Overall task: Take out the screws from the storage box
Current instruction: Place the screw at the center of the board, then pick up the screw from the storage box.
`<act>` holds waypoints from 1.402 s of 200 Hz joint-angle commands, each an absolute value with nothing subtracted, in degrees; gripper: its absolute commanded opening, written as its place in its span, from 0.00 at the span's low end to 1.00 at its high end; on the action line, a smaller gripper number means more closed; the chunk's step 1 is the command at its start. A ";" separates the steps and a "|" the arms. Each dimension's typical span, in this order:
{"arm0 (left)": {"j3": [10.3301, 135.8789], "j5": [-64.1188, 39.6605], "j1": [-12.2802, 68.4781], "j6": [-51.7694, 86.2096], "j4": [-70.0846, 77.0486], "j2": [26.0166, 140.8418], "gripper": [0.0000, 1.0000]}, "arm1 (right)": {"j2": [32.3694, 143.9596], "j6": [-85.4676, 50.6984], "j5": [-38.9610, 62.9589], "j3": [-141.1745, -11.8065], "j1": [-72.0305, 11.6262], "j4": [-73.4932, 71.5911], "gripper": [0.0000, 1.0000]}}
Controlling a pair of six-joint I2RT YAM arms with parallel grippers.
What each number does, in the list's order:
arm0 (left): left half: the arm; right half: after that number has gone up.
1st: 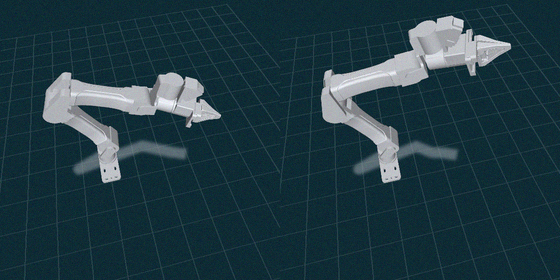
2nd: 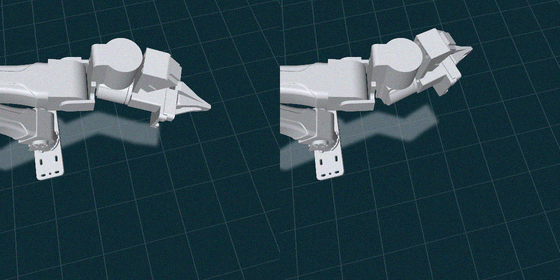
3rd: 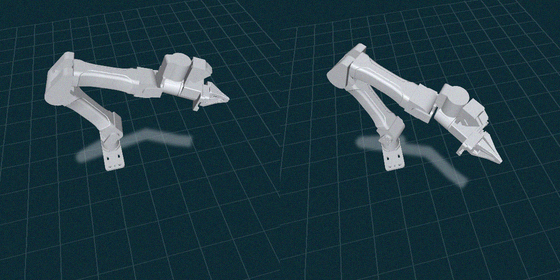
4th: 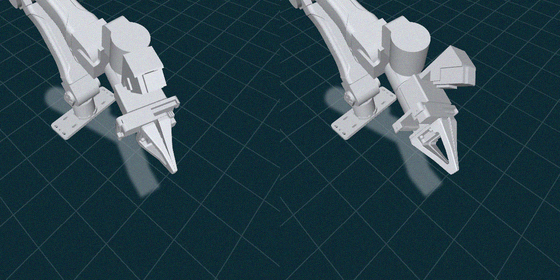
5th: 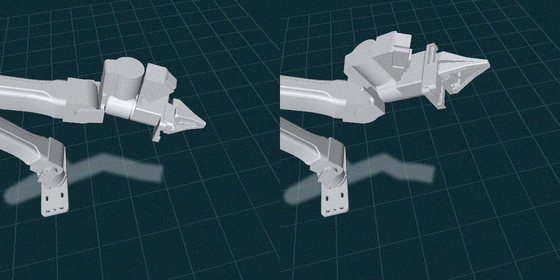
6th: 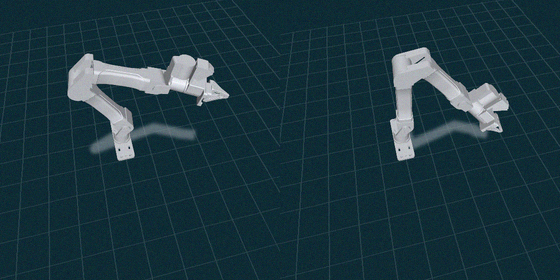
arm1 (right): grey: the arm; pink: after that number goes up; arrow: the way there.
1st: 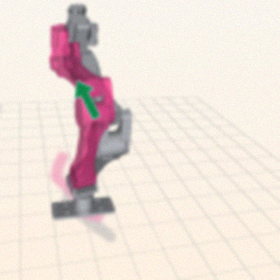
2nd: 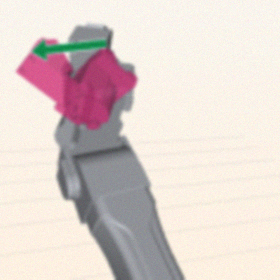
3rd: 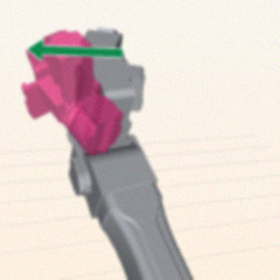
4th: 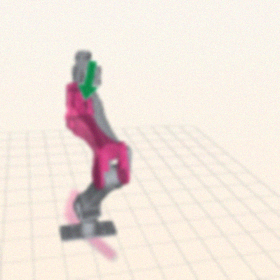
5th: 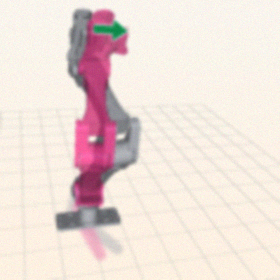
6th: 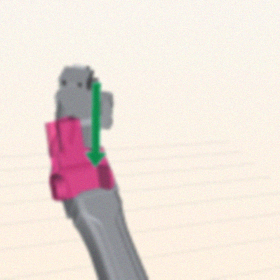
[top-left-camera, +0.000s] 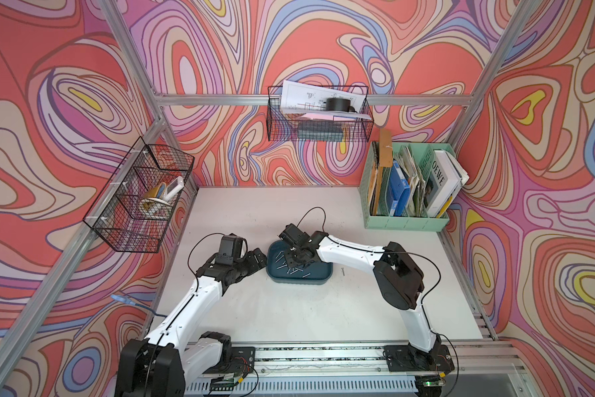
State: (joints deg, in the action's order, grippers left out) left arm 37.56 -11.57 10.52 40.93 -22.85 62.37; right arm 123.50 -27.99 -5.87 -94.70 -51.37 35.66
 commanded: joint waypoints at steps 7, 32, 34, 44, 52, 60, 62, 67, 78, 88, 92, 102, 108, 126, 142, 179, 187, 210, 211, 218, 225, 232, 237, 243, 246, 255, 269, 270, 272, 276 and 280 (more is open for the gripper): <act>38.71 -10.62 10.72 40.63 -24.81 61.90 0.89 | 125.52 -27.98 -6.04 -96.66 -51.77 35.84 0.30; 38.74 -10.61 10.72 40.63 -24.79 61.98 0.89 | 126.85 -28.95 -5.06 -96.84 -51.77 34.86 0.30; 38.75 -10.62 10.72 40.65 -24.85 62.03 0.89 | 126.83 -28.99 -4.96 -96.85 -51.79 34.82 0.30; 38.80 -10.55 10.72 40.52 -25.05 61.98 0.89 | 127.15 -29.30 -5.18 -97.18 -51.86 34.72 0.30; 38.76 -10.43 10.72 40.61 -25.13 61.93 0.89 | 127.23 -29.69 -5.58 -97.30 -51.85 34.57 0.30; 38.76 -10.37 10.71 40.61 -25.14 61.86 0.89 | 127.40 -29.87 -5.87 -97.36 -51.86 34.24 0.30; 38.76 -10.33 10.72 40.65 -25.14 61.87 0.89 | 127.43 -29.99 -5.88 -97.33 -51.86 34.20 0.30; 38.70 -10.37 10.70 40.69 -25.09 61.79 0.89 | 127.53 -30.22 -5.77 -97.38 -51.83 34.12 0.30; 38.65 -10.37 10.72 40.69 -25.01 61.61 0.89 | 127.95 -30.41 -5.33 -97.43 -51.87 33.84 0.30; 38.61 -10.29 10.72 40.69 -25.07 61.69 0.89 | 128.60 -30.57 -5.45 -97.60 -52.09 34.24 0.30; 38.63 -10.28 10.72 40.69 -25.14 61.65 0.89 | 128.88 -30.52 -5.59 -97.79 -52.19 34.54 0.30; 38.59 -10.16 10.72 40.62 -25.30 61.66 0.89 | 129.54 -30.57 -6.45 -98.17 -52.34 35.42 0.29; 38.56 -10.10 10.72 40.63 -25.20 61.63 0.89 | 129.95 -30.61 -7.01 -98.21 -52.44 35.79 0.29; 38.48 -10.10 10.72 40.63 -25.32 61.67 0.89 | 130.99 -30.53 -7.82 -98.61 -52.64 37.14 0.26; 38.40 -9.97 10.72 40.68 -25.38 61.62 0.89 | 131.20 -30.48 -8.45 -98.58 -52.80 38.03 0.22; 38.35 -9.81 10.72 40.62 -25.47 61.45 0.89 | 130.28 -29.85 -10.87 -97.77 -52.82 39.48 0.05; 38.32 -9.89 10.72 40.74 -25.47 61.36 0.89 | 130.09 -29.64 -11.51 -97.59 -52.83 39.81 0.02; 38.25 -9.93 10.68 40.69 -25.46 61.28 0.89 | 129.23 -28.87 -13.18 -97.30 -52.80 39.90 0.00; 38.24 -9.93 10.70 40.69 -25.43 61.23 0.89 | 129.26 -28.80 -13.22 -97.30 -52.72 39.86 0.00; 38.37 -9.88 10.72 40.69 -25.59 61.28 0.89 | 129.11 -28.54 -13.73 -97.53 -52.66 40.07 0.00; 38.37 -9.92 10.72 40.70 -25.50 61.25 0.89 | 128.96 -28.33 -13.78 -97.77 -52.46 40.04 0.00; 38.35 -9.87 10.72 40.69 -25.51 61.26 0.89 | 128.64 -28.19 -13.51 -97.86 -52.29 39.81 0.00; 38.39 -9.88 10.72 40.69 -25.51 61.25 0.89 | 128.35 -28.05 -13.23 -97.87 -52.16 39.61 0.00; 38.48 -9.88 10.73 40.70 -25.66 61.18 0.89 | 127.90 -27.96 -12.61 -97.87 -51.89 39.15 0.00; 38.50 -9.85 10.70 40.69 -25.71 61.24 0.89 | 127.67 -27.91 -12.30 -97.84 -51.89 38.87 0.00; 38.65 -9.85 10.66 40.67 -25.83 61.17 0.89 | 126.96 -27.82 -11.42 -97.78 -51.60 38.16 0.00; 38.65 -9.81 10.72 40.64 -25.82 61.02 0.89 | 125.52 -27.30 -10.27 -97.32 -51.51 36.77 0.00; 38.66 -9.83 10.72 40.62 -25.79 60.96 0.89 | 125.43 -27.27 -10.19 -97.26 -51.55 36.67 0.00; 38.60 -9.84 10.72 40.72 -25.80 60.94 0.89 | 125.20 -27.19 -10.04 -97.15 -51.52 36.48 0.00; 38.62 -9.77 10.72 40.63 -25.79 60.87 0.89 | 124.73 -27.12 -9.75 -97.05 -51.56 36.13 0.00; 38.65 -9.76 10.72 40.65 -25.79 60.86 0.89 | 124.32 -27.15 -9.32 -96.87 -51.52 35.82 0.00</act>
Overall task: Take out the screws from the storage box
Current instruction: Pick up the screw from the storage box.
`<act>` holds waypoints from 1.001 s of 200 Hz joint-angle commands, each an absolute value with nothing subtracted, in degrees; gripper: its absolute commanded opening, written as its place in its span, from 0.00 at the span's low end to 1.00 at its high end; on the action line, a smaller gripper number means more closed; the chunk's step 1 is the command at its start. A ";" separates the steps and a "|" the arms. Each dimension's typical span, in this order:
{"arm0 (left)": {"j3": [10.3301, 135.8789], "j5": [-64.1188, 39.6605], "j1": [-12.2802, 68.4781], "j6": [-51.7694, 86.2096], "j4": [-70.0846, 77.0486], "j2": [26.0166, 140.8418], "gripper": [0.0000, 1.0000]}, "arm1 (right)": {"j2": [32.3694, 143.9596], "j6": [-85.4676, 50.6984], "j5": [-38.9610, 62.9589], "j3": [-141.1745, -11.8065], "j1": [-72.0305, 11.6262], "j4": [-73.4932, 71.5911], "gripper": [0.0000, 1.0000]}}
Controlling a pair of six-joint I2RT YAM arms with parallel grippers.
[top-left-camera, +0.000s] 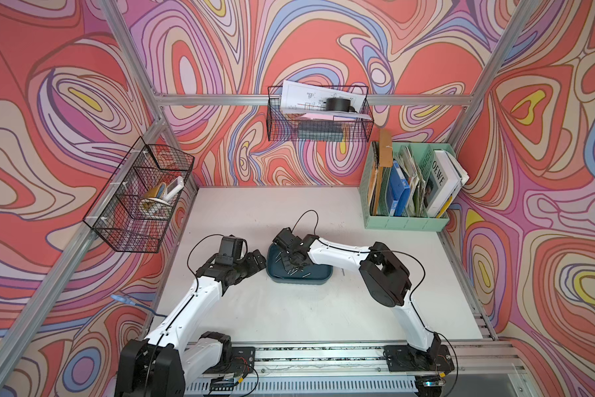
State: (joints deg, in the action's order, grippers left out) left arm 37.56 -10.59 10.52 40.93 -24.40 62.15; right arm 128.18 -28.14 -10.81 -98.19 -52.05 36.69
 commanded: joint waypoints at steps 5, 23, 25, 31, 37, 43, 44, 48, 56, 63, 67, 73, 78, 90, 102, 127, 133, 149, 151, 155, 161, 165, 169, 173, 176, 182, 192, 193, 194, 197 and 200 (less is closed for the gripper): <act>38.64 -9.88 10.72 40.61 -25.78 60.90 0.89 | 123.79 -27.16 -8.81 -96.56 -51.43 35.42 0.00; 38.67 -10.35 10.71 40.56 -25.75 61.02 0.89 | 122.35 -27.25 -8.32 -95.87 -51.13 34.89 0.00; 38.67 -10.41 10.72 40.66 -25.75 61.07 0.89 | 122.28 -27.25 -8.38 -95.77 -51.15 34.96 0.00; 38.69 -10.60 10.70 40.62 -25.66 61.06 0.89 | 121.96 -27.16 -8.72 -95.71 -51.07 35.12 0.00; 38.67 -10.72 10.72 40.52 -25.66 61.15 0.89 | 121.48 -27.08 -9.04 -95.51 -50.84 35.28 0.00; 38.67 -10.98 10.72 40.47 -25.58 61.28 0.89 | 120.99 -27.08 -9.29 -95.27 -50.63 35.32 0.00; 38.67 -11.07 10.72 40.45 -25.53 61.32 0.89 | 120.97 -27.07 -9.26 -95.18 -50.58 35.33 0.00; 38.72 -11.24 10.72 40.45 -25.45 61.39 0.89 | 120.74 -27.07 -9.31 -94.98 -50.46 35.33 0.00; 38.74 -11.63 10.72 40.35 -25.29 61.50 0.89 | 120.08 -27.07 -9.28 -94.50 -50.16 35.22 0.00; 38.76 -11.81 10.69 40.26 -25.18 61.62 0.89 | 119.64 -26.93 -9.31 -94.20 -50.05 35.23 0.00; 38.76 -12.01 10.72 40.28 -25.14 61.66 0.89 | 119.45 -26.85 -9.29 -94.03 -49.97 35.18 0.00; 38.89 -12.33 10.72 40.24 -25.03 61.78 0.89 | 119.12 -26.83 -9.44 -93.83 -49.84 35.30 0.00; 38.91 -12.48 10.72 40.09 -24.91 61.87 0.89 | 118.92 -26.81 -9.49 -93.73 -49.83 35.41 0.00; 39.02 -13.02 10.78 40.08 -24.74 62.00 0.89 | 118.44 -26.85 -9.33 -93.12 -49.73 35.33 0.00; 39.02 -13.84 10.72 39.99 -24.19 62.15 0.89 | 118.34 -26.81 -9.01 -92.62 -49.67 35.23 0.00; 39.45 -14.76 10.72 39.34 -24.43 62.52 0.89 | 117.33 -27.06 -9.18 -91.51 -49.69 35.33 0.00; 39.62 -14.68 10.72 39.27 -24.74 62.56 0.89 | 116.73 -27.06 -9.37 -90.90 -49.72 35.23 0.00; 39.90 -14.73 10.72 38.88 -25.09 62.32 0.89 | 114.60 -27.06 -10.50 -89.24 -49.70 35.65 0.00; 40.01 -14.76 10.72 38.88 -25.08 62.25 0.89 | 114.30 -27.07 -10.69 -89.04 -49.67 35.70 0.00; 40.08 -14.83 10.72 38.88 -25.05 62.20 0.89 | 113.59 -26.94 -10.97 -88.50 -49.69 35.85 0.00; 40.08 -14.98 10.72 38.78 -24.99 62.06 0.89 | 112.56 -26.98 -11.49 -87.75 -49.68 36.18 0.00; 40.08 -15.21 10.69 38.78 -24.78 62.00 0.89 | 111.82 -26.91 -11.84 -87.16 -49.69 36.36 0.00; 40.08 -15.34 10.72 38.84 -24.66 61.91 0.89 | 110.98 -26.85 -12.12 -86.60 -49.62 36.46 0.00; 40.08 -15.60 10.80 38.92 -24.55 61.95 0.89 | 110.17 -26.81 -12.44 -86.02 -49.65 36.67 0.00; 40.08 -15.76 10.80 39.01 -24.38 61.90 0.89 | 109.53 -26.81 -12.74 -85.62 -49.64 36.80 0.00; 40.02 -15.99 10.81 39.20 -24.12 61.96 0.89 | 108.15 -26.71 -13.46 -84.65 -49.60 37.10 0.00; 39.93 -16.30 10.84 39.45 -23.83 62.08 0.89 | 105.70 -26.58 -14.75 -83.03 -49.64 37.54 0.00; 39.87 -16.32 10.83 39.50 -23.82 62.11 0.89 | 105.50 -26.60 -14.89 -82.87 -49.65 37.62 0.00; 39.89 -16.34 10.91 39.53 -23.82 62.12 0.89 | 105.22 -26.62 -15.00 -82.74 -49.61 37.66 0.00; 39.83 -16.35 10.98 39.67 -23.75 62.18 0.89 | 104.49 -26.62 -15.54 -82.24 -49.64 37.84 0.00; 39.82 -16.34 11.06 39.64 -23.67 62.20 0.89 | 103.67 -26.68 -16.03 -81.80 -49.63 38.04 0.00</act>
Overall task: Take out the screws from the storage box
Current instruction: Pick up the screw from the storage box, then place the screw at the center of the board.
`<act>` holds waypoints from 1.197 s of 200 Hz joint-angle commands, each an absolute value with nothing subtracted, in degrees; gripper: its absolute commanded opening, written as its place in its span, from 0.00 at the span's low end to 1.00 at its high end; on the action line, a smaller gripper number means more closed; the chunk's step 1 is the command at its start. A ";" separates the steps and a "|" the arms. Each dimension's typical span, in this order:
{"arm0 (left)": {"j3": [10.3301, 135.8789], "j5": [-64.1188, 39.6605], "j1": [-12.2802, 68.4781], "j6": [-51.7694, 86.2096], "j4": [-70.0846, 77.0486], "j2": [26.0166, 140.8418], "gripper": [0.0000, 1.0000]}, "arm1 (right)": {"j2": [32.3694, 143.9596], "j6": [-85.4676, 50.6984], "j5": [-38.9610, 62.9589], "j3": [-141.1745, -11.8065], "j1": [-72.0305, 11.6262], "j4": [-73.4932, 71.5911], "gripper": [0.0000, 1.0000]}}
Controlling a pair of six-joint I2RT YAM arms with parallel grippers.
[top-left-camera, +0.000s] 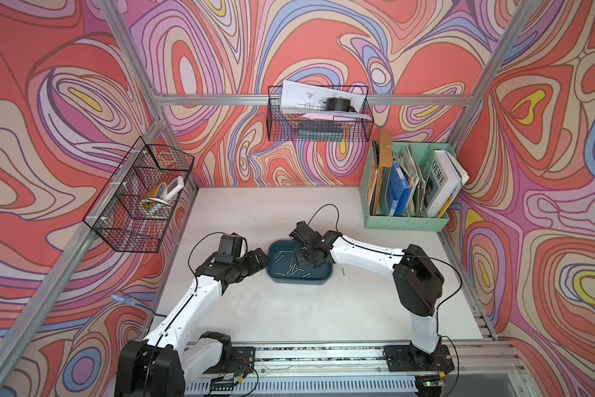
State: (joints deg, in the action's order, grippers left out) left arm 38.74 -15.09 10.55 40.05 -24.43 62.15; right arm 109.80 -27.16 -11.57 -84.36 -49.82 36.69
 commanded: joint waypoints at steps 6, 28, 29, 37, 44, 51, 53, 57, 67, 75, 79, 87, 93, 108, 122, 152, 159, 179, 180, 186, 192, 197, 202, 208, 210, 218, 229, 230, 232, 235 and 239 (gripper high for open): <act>39.75 -16.30 11.22 39.79 -23.54 62.30 0.89 | 102.12 -26.85 -17.08 -81.03 -49.59 38.61 0.00; 39.99 -16.11 11.75 40.16 -23.41 62.40 0.89 | 96.04 -27.90 -20.24 -77.71 -49.22 40.94 0.00; 40.03 -16.10 11.76 40.16 -23.44 62.36 0.89 | 95.83 -28.01 -20.36 -77.57 -49.17 41.17 0.00; 40.12 -16.08 11.95 40.25 -23.24 62.32 0.89 | 93.85 -28.59 -21.15 -75.78 -48.68 41.80 0.00; 40.23 -16.00 12.12 40.26 -23.03 62.39 0.89 | 92.12 -29.13 -21.66 -73.77 -48.24 41.93 0.00; 40.26 -16.00 12.26 40.26 -22.85 62.48 0.89 | 90.63 -29.91 -21.59 -71.72 -47.41 42.01 0.00; 40.25 -16.00 12.29 40.26 -22.81 62.55 0.89 | 90.20 -30.11 -21.52 -71.06 -47.10 42.01 0.00; 40.32 -16.00 12.30 40.29 -22.70 62.58 0.89 | 89.47 -30.53 -21.32 -69.73 -46.55 41.93 0.00; 40.52 -16.08 12.46 40.26 -22.69 62.99 0.89 | 87.83 -31.40 -20.63 -66.63 -45.25 41.29 0.00; 40.61 -16.17 12.56 40.25 -22.63 63.35 0.89 | 86.97 -32.03 -19.90 -64.24 -44.43 40.32 0.00; 40.68 -16.19 12.63 40.32 -22.60 63.58 0.89 | 86.63 -32.16 -19.34 -63.12 -44.06 39.59 0.00; 40.78 -16.17 12.73 40.35 -22.68 63.73 0.89 | 86.26 -32.63 -18.13 -61.02 -43.44 38.19 0.00; 40.86 -16.17 12.82 40.34 -22.64 63.81 0.89 | 86.38 -32.82 -17.02 -59.84 -43.09 37.00 0.00; 40.96 -16.17 13.00 40.50 -22.67 63.98 0.89 | 87.50 -32.85 -14.16 -58.16 -42.98 34.01 0.00; 41.06 -16.17 13.09 40.44 -22.85 63.82 0.89 | 89.26 -33.09 -11.53 -57.24 -42.98 31.38 0.00; 40.83 -15.86 13.10 40.43 -23.40 63.52 0.89 | 93.72 -34.04 -9.78 -55.42 -42.82 27.40 0.00; 40.78 -15.91 13.03 40.43 -23.38 63.51 0.89 | 94.57 -34.16 -9.33 -55.22 -42.84 26.80 0.00; 40.69 -15.95 13.10 40.54 -23.38 63.52 0.89 | 96.18 -34.53 -9.05 -54.44 -42.80 25.56 0.00; 40.69 -15.97 13.10 40.53 -23.38 63.49 0.89 | 96.21 -34.49 -9.05 -54.34 -42.76 25.53 0.00; 40.62 -15.96 13.10 40.52 -23.37 63.50 0.89 | 96.52 -34.54 -9.05 -54.11 -42.66 25.20 0.00; 40.61 -15.95 13.10 40.52 -23.37 63.39 0.89 | 96.63 -34.54 -9.05 -53.89 -42.52 24.84 0.00; 40.61 -15.99 13.10 40.58 -23.33 63.48 0.89 | 96.74 -34.54 -8.96 -53.55 -42.41 24.59 0.00; 40.61 -15.99 13.10 40.59 -23.29 63.50 0.89 | 96.86 -34.58 -8.95 -53.32 -42.29 24.44 0.00; 40.61 -16.00 13.10 40.57 -23.24 63.49 0.89 | 96.94 -34.71 -8.91 -53.12 -42.09 24.43 0.00; 40.61 -16.00 13.05 40.64 -23.34 63.49 0.89 | 96.99 -34.69 -8.95 -52.99 -42.03 24.37 0.00; 40.61 -15.99 13.10 40.64 -23.35 63.51 0.89 | 97.03 -34.69 -8.88 -52.59 -41.93 23.97 0.00; 40.61 -15.98 13.10 40.61 -23.29 63.49 0.89 | 97.27 -34.77 -8.74 -52.31 -41.68 23.69 0.00; 40.61 -15.99 13.14 40.65 -23.29 63.47 0.89 | 97.28 -34.79 -8.72 -52.26 -41.67 23.67 0.00; 40.61 -15.99 13.13 40.59 -23.27 63.42 0.89 | 97.38 -34.73 -8.71 -52.22 -41.62 23.54 0.00; 40.61 -16.00 13.10 40.62 -23.29 63.46 0.89 | 97.45 -34.65 -8.59 -52.14 -41.65 23.51 0.00; 40.61 -15.99 13.10 40.55 -23.35 63.47 0.89 | 97.59 -34.68 -8.57 -52.12 -41.66 23.47 0.00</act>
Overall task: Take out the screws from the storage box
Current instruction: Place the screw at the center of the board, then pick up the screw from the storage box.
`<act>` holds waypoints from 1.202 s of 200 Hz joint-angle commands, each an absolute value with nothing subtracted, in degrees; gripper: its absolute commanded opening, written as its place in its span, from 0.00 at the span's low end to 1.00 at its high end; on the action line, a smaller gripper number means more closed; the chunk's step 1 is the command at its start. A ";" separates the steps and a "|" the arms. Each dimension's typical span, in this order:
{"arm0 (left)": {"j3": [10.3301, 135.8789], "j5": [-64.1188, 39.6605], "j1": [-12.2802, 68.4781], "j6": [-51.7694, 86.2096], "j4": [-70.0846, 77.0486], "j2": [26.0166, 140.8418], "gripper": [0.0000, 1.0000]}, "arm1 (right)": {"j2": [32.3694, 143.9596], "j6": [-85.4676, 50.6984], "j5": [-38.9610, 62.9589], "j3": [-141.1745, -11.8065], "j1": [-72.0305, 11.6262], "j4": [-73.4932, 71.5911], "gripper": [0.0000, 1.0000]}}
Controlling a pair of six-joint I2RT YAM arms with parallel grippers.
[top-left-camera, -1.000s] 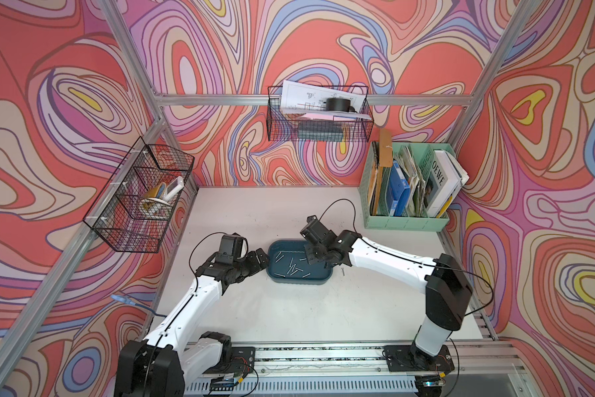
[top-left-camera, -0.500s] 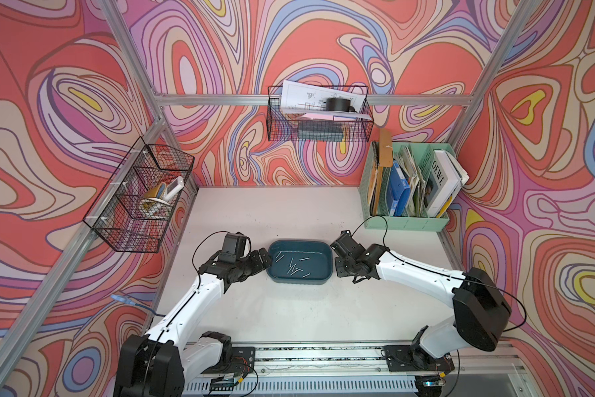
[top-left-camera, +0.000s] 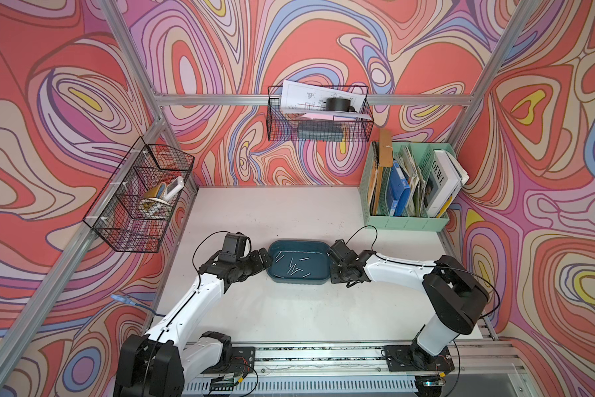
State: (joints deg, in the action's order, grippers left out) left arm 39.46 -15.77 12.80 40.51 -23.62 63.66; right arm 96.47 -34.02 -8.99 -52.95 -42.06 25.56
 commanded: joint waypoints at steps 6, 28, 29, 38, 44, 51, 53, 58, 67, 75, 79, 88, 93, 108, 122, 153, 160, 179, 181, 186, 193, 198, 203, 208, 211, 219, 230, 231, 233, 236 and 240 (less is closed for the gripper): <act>40.61 -15.98 13.14 40.65 -23.38 63.42 0.89 | 97.85 -34.63 -8.64 -52.12 -41.66 23.38 0.00; 40.69 -15.88 13.14 40.61 -23.36 63.35 0.89 | 98.65 -34.69 -8.95 -51.86 -41.66 22.95 0.00; 40.69 -15.90 13.12 40.61 -23.37 63.27 0.89 | 98.67 -34.66 -8.91 -51.86 -41.62 22.95 0.00; 40.77 -15.89 13.08 40.61 -23.44 63.16 0.89 | 98.94 -34.66 -8.95 -51.86 -41.55 22.94 0.00; 40.78 -15.85 13.10 40.62 -23.55 63.11 0.89 | 99.04 -34.59 -8.96 -51.94 -41.57 22.94 0.00; 40.86 -15.75 13.10 40.67 -23.66 63.04 0.89 | 99.05 -34.63 -8.94 -51.94 -41.57 22.94 0.02; 40.87 -15.72 13.10 40.58 -23.69 62.96 0.89 | 98.99 -34.56 -8.96 -51.94 -41.57 23.01 0.03; 40.87 -15.73 13.10 40.52 -23.80 62.91 0.89 | 98.90 -34.54 -8.92 -51.94 -41.57 23.03 0.04; 40.95 -15.58 13.10 40.43 -23.89 62.69 0.89 | 98.56 -34.54 -8.96 -51.86 -41.57 23.07 0.07; 40.90 -15.34 13.10 40.43 -23.99 62.65 0.89 | 98.15 -34.50 -8.90 -51.86 -41.57 23.18 0.09; 40.87 -15.28 13.10 40.35 -23.98 62.58 0.89 | 97.90 -34.54 -8.96 -51.86 -41.57 23.25 0.10; 40.87 -15.09 13.09 40.34 -24.08 62.59 0.89 | 97.34 -34.49 -9.18 -52.02 -41.57 23.57 0.14; 40.87 -15.06 13.10 40.35 -24.14 62.59 0.89 | 97.01 -34.47 -9.33 -52.23 -41.53 23.79 0.16; 41.00 -14.87 13.10 40.37 -24.32 62.73 0.89 | 95.72 -34.36 -9.56 -52.94 -41.57 24.43 0.21; 41.04 -14.84 13.10 40.38 -24.30 62.58 0.89 | 94.35 -34.00 -9.96 -54.10 -41.51 25.48 0.25; 41.13 -14.85 13.11 40.13 -24.69 62.14 0.89 | 89.84 -32.60 -11.79 -56.68 -41.57 28.60 0.27; 41.13 -14.75 13.10 40.04 -24.75 62.04 0.89 | 88.20 -31.83 -12.20 -57.31 -41.57 29.18 0.27; 41.13 -14.68 13.10 39.95 -24.83 62.02 0.89 | 84.41 -28.26 -12.12 -59.05 -41.57 29.40 0.27; 41.13 -14.68 13.10 39.98 -24.73 62.00 0.89 | 84.10 -27.87 -12.04 -59.24 -41.57 29.37 0.27; 41.06 -14.64 13.10 39.91 -24.66 61.98 0.89 | 83.55 -26.75 -11.59 -59.89 -41.54 29.34 0.28; 40.98 -14.73 13.10 39.91 -24.50 62.00 0.89 | 82.94 -24.92 -10.80 -60.80 -41.57 29.12 0.28; 40.96 -14.78 13.15 39.82 -24.39 62.00 0.89 | 82.80 -23.29 -9.82 -61.45 -41.57 28.74 0.28; 40.88 -14.83 13.14 39.82 -24.16 62.07 0.88 | 82.77 -21.63 -8.66 -62.14 -41.63 28.22 0.29; 40.79 -14.85 13.11 39.88 -24.00 62.17 0.88 | 83.13 -19.91 -7.52 -62.86 -41.66 27.77 0.30; 40.78 -14.85 13.07 39.90 -23.86 62.20 0.88 | 83.43 -18.74 -6.92 -63.36 -41.65 27.70 0.30; 40.78 -14.85 13.15 39.90 -23.73 62.46 0.89 | 84.84 -16.12 -5.78 -65.16 -41.79 28.21 0.31; 41.09 -14.90 13.08 39.75 -23.88 62.81 0.88 | 87.51 -12.60 -4.79 -68.39 -42.29 30.34 0.32; 41.11 -14.83 13.13 39.78 -23.94 62.78 0.88 | 87.83 -12.23 -4.59 -68.74 -42.37 30.51 0.32; 41.17 -14.80 13.10 39.72 -23.98 62.89 0.88 | 88.34 -11.63 -4.33 -69.22 -42.43 30.74 0.32; 41.29 -14.84 13.10 39.69 -24.07 62.88 0.88 | 89.25 -10.39 -4.06 -69.98 -42.76 31.15 0.32; 41.35 -14.79 13.13 39.58 -24.20 63.00 0.88 | 90.34 -9.05 -3.77 -70.85 -43.06 31.61 0.32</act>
State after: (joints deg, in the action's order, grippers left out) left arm 39.55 -15.18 12.84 40.47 -23.86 62.98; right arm 84.86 -19.94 -7.55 -66.32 -41.82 28.51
